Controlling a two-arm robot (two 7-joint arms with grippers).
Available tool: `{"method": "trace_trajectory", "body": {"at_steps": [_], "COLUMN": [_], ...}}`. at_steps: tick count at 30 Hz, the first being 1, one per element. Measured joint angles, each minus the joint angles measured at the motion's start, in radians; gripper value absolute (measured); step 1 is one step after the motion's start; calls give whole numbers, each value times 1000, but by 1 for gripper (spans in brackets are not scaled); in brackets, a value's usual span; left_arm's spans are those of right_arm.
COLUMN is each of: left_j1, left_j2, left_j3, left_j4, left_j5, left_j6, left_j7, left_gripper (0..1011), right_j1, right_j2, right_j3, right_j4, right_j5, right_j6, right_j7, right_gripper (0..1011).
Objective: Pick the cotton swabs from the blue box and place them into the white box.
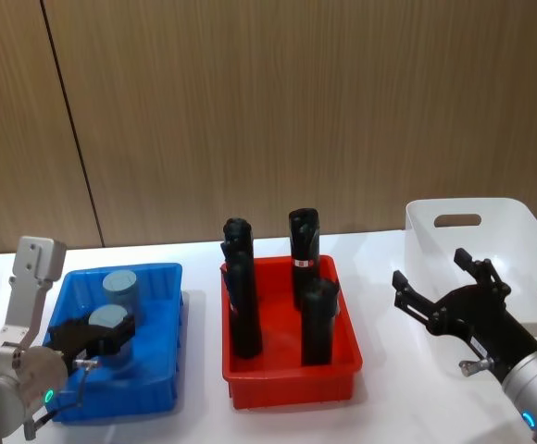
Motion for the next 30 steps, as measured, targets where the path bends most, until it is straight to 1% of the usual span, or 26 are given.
{"method": "trace_trajectory", "body": {"at_steps": [5,10,14,15,16,19,22,24,25,26,28,30], "left_j1": [16,28,35,36,36,36,36,35,35,32,30,26], "left_j2": [12,28,42,47,47,57,63,68,68,73,76,80], "left_j3": [-5,-11,-16,-18,-18,-22,-24,-26,-26,-28,-29,-30], "left_j4": [-44,-85,-119,-129,-129,-148,-157,-164,-164,-169,-171,-173], "left_j5": [13,31,47,53,53,64,69,73,73,76,78,80], "left_j6": [-26,-55,-74,-81,-81,-94,-101,-109,-109,-115,-121,-128], "left_j7": [0,-25,-65,-84,-84,-131,-160,-194,-194,-227,-251,-289], "left_gripper": [673,673,673,673,673,673,673,673,673,673,673,673], "right_j1": [0,0,0,0,0,0,0,0,0,0,0,0], "right_j2": [0,0,0,0,0,0,0,0,0,0,0,0], "right_j3": [0,0,0,0,0,0,0,0,0,0,0,0], "right_j4": [0,0,0,0,0,0,0,0,0,0,0,0], "right_j5": [0,0,0,0,0,0,0,0,0,0,0,0], "right_j6": [0,0,0,0,0,0,0,0,0,0,0,0], "right_j7": [0,0,0,0,0,0,0,0,0,0,0,0], "right_gripper": [1002,1002,1002,1002,1002,1002,1002,1002,1002,1002,1002,1002]}}
